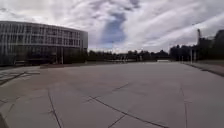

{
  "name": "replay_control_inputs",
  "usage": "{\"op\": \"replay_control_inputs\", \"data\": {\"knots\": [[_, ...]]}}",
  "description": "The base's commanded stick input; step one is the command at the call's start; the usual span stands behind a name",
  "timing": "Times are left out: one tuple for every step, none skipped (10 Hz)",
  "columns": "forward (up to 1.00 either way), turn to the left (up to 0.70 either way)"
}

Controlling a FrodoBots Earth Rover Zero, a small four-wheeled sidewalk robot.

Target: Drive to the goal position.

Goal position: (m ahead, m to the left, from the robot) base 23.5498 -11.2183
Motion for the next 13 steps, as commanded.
{"op": "replay_control_inputs", "data": {"knots": [[0.7,0.01],[0.7,0.01],[0.7,0.01],[0.7,0.01],[0.7,0.01],[0.7,0.01],[0.7,0.01],[0.7,0.01],[0.7,0.01],[0.7,0.01],[0.7,0.01],[0.7,0.01],[0.7,0.01]]}}
